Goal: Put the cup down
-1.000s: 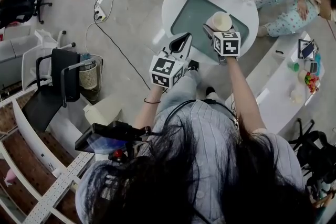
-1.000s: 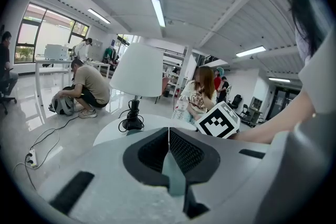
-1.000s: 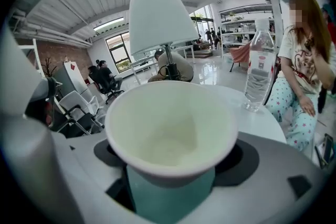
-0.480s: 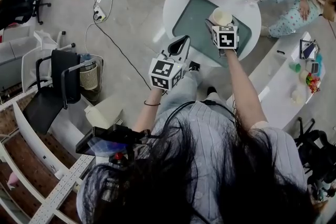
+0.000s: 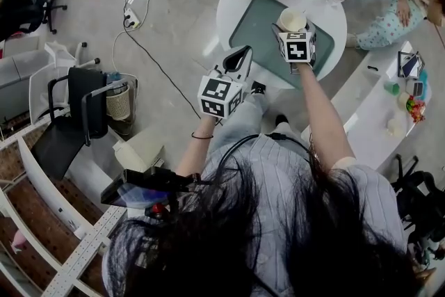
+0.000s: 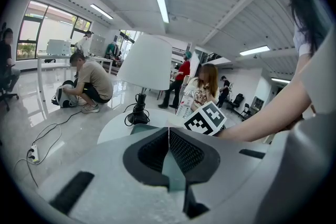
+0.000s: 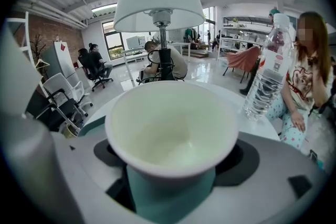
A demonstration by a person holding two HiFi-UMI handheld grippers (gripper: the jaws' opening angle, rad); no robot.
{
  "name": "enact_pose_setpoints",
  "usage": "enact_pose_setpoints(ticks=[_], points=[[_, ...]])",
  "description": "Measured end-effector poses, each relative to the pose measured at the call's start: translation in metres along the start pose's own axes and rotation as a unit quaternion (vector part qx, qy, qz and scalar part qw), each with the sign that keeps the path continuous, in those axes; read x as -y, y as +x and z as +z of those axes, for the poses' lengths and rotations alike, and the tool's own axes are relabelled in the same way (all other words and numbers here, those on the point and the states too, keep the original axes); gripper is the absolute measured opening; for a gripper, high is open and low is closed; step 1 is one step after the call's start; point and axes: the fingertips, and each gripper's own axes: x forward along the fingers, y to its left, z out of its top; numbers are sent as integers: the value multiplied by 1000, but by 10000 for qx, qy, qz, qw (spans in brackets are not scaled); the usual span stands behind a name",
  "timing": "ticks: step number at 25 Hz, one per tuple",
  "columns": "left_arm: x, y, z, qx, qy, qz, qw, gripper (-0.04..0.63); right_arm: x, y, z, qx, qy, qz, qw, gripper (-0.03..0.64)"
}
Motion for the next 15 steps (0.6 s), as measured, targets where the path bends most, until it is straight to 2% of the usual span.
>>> enact_pose_setpoints(ticks=[15], points=[[-7, -7, -7, -51, -36, 71, 10000, 17, -5, 6, -18, -192, 31, -1, 9998, 433]])
